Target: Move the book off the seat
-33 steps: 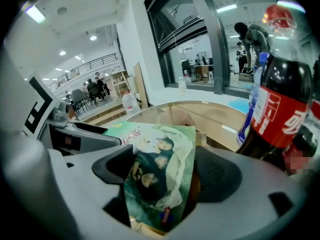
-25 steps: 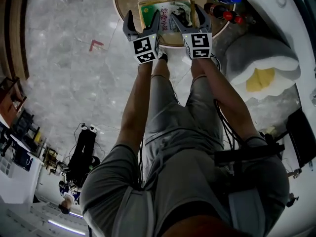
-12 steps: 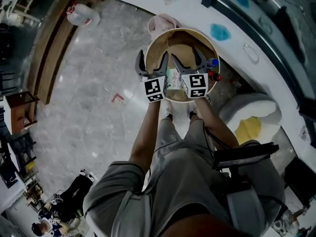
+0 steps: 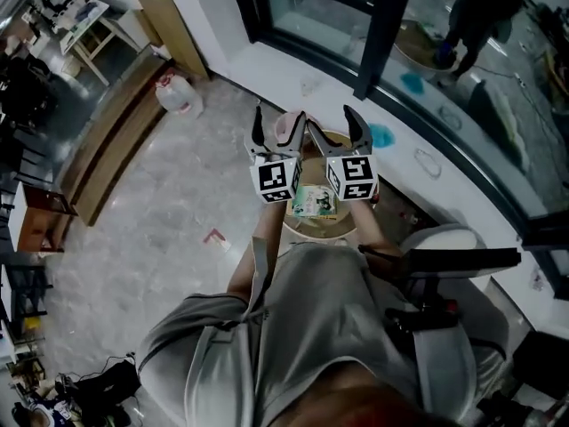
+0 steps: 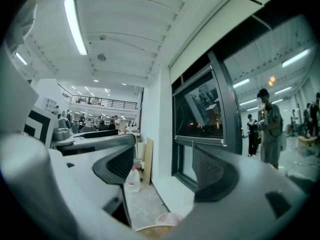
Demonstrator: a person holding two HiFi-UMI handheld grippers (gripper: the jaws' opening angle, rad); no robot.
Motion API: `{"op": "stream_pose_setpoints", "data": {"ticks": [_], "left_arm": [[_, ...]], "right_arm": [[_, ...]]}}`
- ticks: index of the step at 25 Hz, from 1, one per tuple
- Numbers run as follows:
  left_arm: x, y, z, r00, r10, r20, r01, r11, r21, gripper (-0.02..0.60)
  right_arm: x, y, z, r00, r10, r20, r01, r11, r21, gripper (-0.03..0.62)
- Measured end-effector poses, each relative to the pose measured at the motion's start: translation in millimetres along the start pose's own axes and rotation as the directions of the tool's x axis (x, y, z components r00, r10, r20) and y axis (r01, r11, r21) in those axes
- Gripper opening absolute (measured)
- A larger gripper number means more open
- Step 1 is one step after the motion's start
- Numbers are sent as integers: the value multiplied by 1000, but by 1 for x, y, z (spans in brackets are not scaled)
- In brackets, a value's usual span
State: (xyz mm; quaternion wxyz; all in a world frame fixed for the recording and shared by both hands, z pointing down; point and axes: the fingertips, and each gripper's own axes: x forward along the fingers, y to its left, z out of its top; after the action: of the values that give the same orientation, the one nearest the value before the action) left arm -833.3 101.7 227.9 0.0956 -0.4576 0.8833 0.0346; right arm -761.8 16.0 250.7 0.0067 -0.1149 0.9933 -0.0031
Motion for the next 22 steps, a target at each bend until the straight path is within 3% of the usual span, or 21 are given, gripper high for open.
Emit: {"op": "stream_pose_setpoints", "data": {"ticks": [4,8,12,13,15,20,21,22], "left_arm": [[2,-6,12,999,-16,28,17,1000,-5,419],[-6,-13,8,1000,-31,2,31,999,-31,413],[-10,-16,6,999,-34,-21,34,999,-28,311],[-13,-18,4,999,-38,-30,38,999,-27,280],[-18,-22,1,998,-50,-46,49,999,-23,234],[-32,-27,-10,990,-83,-116,78,996,-49,23],[-35,-28,-11,988,-92,-124,85,995,-60,14],[-37,-30,-12,987,-101,-127,92,993,-73,13]], "right_arm": [[0,-10,20,999,-17,47,18,1000,-9,377],[-12,-17,23,998,-31,49,31,999,9,377],[-18,-21,20,999,-30,34,29,999,29,372],[-22,-21,16,999,-32,22,32,999,35,349],[-29,-20,9,999,-42,8,41,998,43,224],[-40,-8,-2,999,-39,-34,40,998,50,138],[-41,-4,-2,999,-25,-41,27,998,51,66],[-42,0,-3,999,-10,-48,12,999,50,37]]}}
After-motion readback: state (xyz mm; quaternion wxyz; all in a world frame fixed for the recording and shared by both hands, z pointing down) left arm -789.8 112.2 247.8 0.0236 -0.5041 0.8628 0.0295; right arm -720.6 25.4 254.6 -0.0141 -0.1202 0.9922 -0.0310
